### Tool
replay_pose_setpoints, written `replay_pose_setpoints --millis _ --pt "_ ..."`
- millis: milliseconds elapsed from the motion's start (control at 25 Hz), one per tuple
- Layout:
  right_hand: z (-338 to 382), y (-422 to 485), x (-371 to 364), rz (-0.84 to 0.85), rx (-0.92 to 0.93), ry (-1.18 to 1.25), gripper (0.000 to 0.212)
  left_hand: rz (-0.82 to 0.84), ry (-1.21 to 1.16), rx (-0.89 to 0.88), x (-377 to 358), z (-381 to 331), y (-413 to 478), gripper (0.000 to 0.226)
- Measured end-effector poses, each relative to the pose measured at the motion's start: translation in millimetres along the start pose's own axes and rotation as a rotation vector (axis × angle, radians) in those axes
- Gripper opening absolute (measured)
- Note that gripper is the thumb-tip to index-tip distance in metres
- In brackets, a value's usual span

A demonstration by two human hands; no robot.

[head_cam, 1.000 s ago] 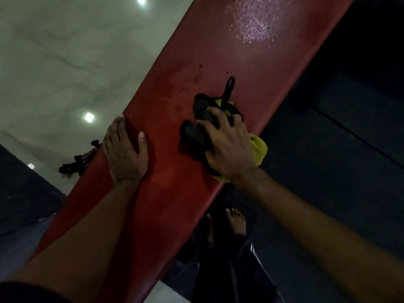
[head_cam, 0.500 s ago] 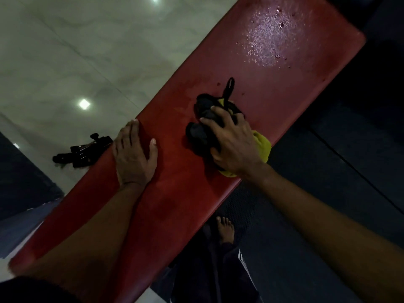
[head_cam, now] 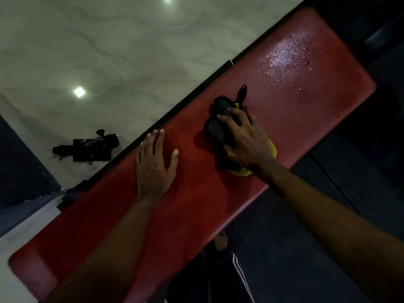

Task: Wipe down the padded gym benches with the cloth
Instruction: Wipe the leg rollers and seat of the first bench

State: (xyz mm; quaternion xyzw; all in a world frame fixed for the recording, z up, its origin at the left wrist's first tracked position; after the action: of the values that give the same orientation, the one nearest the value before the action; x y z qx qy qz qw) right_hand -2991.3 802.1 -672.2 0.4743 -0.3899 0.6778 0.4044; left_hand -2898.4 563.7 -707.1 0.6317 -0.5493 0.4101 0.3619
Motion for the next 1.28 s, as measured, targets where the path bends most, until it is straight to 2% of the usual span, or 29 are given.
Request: replay_pose_setpoints --millis 160,200,280,400,440,480,560,640,680,760,920,1000,1120,1160,1200,1280 --pt "-4 44 5 -0.1 -0.264 0.027 0.069 0.036 0.046 -0.015 -1 -1 1 0.064" --pt "4 43 3 -0.11 -0.28 0.036 0.068 0.034 0.069 -0.01 -1 -1 1 0.064" --pt "26 27 -4 -0.071 -0.17 0.043 0.069 0.033 0.093 -0.008 -2 -1 1 0.064" --pt "42 -4 -14 0.097 0.127 -0.03 0.075 0.05 0.071 -0.022 -2 1 0 0.064" --pt "38 -1 -13 0.108 0.156 -0.061 0.076 0.059 0.048 -0.019 -1 2 0 0.065" --pt "30 7 -10 0.079 0.112 -0.069 0.077 0.072 0.014 -0.015 -1 2 1 0.065" --pt "18 26 -3 -0.037 -0.145 -0.002 0.077 0.111 -0.065 0.009 2 2 3 0.065" --pt "28 35 -2 -0.114 -0.382 0.1 0.078 0.128 -0.055 0.053 8 13 2 0.066" --pt "40 35 -4 -0.112 -0.425 0.128 0.078 0.129 -0.029 0.077 12 22 0 0.067" --pt "62 33 -11 -0.039 -0.341 0.122 0.079 0.148 -0.024 0.073 13 39 -7 0.068" --pt "63 49 -9 0.126 0.081 -0.027 0.076 0.12 -0.009 -0.013 8 46 -17 0.068" --pt "52 72 -2 0.115 0.065 -0.059 0.072 0.098 -0.026 -0.015 7 44 -16 0.068" --pt "64 90 2 0.02 -0.225 0.041 0.063 0.072 -0.053 -0.028 8 48 -16 0.066" --pt "79 92 1 0.016 -0.238 0.043 0.06 0.06 -0.058 -0.037 8 48 -17 0.066" --pt "97 93 -3 0.063 -0.176 0.012 0.059 0.052 -0.061 -0.045 8 48 -16 0.066" --pt "124 92 -14 0.262 0.09 -0.083 0.06 0.043 -0.064 -0.055 8 47 -16 0.065"
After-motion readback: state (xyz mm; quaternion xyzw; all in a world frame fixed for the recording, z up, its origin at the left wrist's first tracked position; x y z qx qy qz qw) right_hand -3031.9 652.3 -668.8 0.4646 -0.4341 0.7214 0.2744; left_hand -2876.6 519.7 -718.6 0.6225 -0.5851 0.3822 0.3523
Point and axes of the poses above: each hand's wrist, its own y-axis towards the middle knuckle, its own x-axis out of the back of the hand, z = x × y, the point moved 5 cm from there along y, towards the middle knuckle, and after that the axes turned 4 degrees about -x, right-handed, at the moved point
